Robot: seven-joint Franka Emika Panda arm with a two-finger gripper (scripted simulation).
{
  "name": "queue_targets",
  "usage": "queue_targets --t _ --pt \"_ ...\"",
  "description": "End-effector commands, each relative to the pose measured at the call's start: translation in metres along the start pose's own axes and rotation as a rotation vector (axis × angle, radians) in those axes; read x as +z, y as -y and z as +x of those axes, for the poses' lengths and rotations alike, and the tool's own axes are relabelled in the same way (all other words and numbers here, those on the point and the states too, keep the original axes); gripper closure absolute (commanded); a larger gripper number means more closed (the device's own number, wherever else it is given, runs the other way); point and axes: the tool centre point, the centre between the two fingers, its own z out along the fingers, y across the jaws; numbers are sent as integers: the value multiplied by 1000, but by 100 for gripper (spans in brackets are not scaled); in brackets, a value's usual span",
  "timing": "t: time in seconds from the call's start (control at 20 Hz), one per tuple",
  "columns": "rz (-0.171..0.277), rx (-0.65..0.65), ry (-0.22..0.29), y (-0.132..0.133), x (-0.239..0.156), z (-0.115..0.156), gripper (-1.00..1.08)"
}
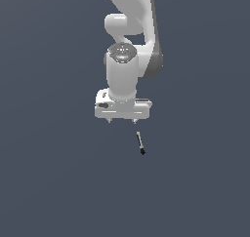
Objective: Pick up the object and move it to a goal position.
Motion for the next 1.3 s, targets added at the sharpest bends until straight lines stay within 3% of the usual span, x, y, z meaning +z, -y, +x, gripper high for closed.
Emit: queue_targets --t 0.0,0.75,1.25 --pt "0 0 0 0 0 0 -92" --pt "-14 -77 -7 18 6 4 -92" --pt "-1 -118 3 50 52 13 -92"
